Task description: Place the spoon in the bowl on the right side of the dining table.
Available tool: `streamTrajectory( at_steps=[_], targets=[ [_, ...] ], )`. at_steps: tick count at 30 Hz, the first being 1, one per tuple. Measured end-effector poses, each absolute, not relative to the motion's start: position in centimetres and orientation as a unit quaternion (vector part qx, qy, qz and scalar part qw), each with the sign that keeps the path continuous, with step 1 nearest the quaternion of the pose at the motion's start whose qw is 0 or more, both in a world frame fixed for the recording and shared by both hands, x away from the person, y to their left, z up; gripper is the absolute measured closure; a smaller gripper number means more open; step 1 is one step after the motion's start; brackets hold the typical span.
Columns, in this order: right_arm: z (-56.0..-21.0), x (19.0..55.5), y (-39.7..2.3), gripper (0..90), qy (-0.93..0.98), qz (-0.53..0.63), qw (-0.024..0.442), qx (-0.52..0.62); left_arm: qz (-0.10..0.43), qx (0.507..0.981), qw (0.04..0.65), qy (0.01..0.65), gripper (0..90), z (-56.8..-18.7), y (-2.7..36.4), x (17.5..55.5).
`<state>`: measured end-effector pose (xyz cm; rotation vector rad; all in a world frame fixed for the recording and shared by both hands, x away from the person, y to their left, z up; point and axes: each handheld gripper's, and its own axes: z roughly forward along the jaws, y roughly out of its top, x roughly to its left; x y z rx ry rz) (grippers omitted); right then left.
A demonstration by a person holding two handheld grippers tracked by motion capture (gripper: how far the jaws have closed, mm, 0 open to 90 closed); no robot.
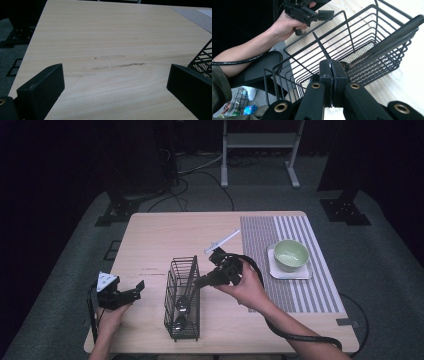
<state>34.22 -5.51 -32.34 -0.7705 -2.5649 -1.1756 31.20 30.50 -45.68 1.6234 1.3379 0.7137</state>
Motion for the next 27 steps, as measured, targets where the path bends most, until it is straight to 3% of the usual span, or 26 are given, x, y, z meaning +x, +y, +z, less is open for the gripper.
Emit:
streamTrajectory(
  at_steps=[27],
  targets=[
    [-28.4, 34.4, -7.5, 88.8, -0.857, -0.431, 0.087, -0.269, 0.285, 0.656, 0.445, 0.539, 0.4, -45.7, 30.4, 31.2]
  ],
)
